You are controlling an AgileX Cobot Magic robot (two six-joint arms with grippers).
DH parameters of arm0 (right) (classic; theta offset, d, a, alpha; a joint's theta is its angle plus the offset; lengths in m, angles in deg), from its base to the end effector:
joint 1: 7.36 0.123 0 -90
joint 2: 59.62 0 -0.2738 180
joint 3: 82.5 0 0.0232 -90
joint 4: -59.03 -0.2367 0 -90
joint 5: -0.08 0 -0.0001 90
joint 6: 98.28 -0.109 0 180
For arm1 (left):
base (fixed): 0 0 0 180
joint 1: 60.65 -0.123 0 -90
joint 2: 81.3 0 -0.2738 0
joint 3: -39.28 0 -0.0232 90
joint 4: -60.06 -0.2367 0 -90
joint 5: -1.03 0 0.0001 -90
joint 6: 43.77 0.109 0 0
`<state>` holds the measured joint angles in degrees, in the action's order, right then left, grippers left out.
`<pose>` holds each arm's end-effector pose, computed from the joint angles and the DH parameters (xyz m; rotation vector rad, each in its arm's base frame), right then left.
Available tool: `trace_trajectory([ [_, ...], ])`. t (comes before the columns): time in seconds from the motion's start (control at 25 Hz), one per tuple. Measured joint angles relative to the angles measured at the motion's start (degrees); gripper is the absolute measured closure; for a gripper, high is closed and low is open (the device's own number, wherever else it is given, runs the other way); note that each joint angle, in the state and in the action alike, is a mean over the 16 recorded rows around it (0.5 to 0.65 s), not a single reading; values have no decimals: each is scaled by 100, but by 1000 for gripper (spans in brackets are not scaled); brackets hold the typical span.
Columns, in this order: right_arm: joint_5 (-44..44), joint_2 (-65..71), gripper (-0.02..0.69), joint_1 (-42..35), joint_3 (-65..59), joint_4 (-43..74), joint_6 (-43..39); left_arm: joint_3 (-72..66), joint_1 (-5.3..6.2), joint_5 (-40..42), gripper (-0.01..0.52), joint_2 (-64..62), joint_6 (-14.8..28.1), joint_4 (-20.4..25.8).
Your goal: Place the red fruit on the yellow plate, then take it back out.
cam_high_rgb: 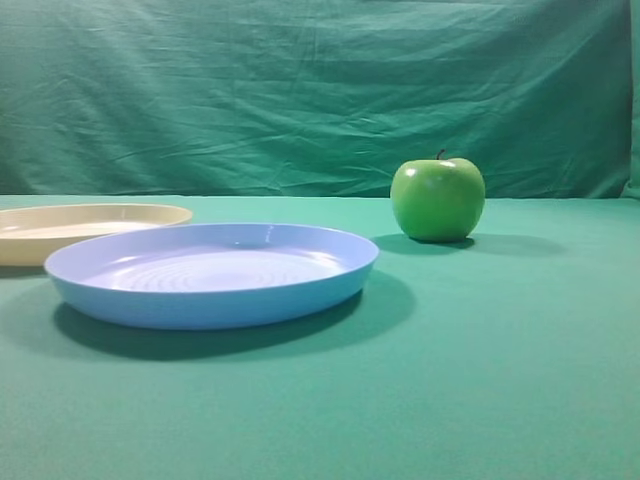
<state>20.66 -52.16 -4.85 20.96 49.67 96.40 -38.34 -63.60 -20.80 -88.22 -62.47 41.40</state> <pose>0.0666 0.0092 0.1793 -0.1739 1.8121 0.0101 0.0652 0.0164 0.1729 -0.1516 1.8320 0.1299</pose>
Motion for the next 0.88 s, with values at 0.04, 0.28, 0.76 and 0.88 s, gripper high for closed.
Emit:
trace_trajectory([
  [0.04, -11, 0, 665, 0, -52, 3, -26, 0, 0, 0, 514, 0, 0, 0],
  [0.28, 27, 0, 665, 0, -185, 12, -154, 0, 0, 0, 514, 0, 0, 0],
  [0.76, 141, 0, 665, 0, -186, 20, -182, 0, 0, 0, 514, 0, 0, 0],
  [0.88, 141, 0, 665, 0, -186, 20, -182, 0, 0, 0, 514, 0, 0, 0],
])
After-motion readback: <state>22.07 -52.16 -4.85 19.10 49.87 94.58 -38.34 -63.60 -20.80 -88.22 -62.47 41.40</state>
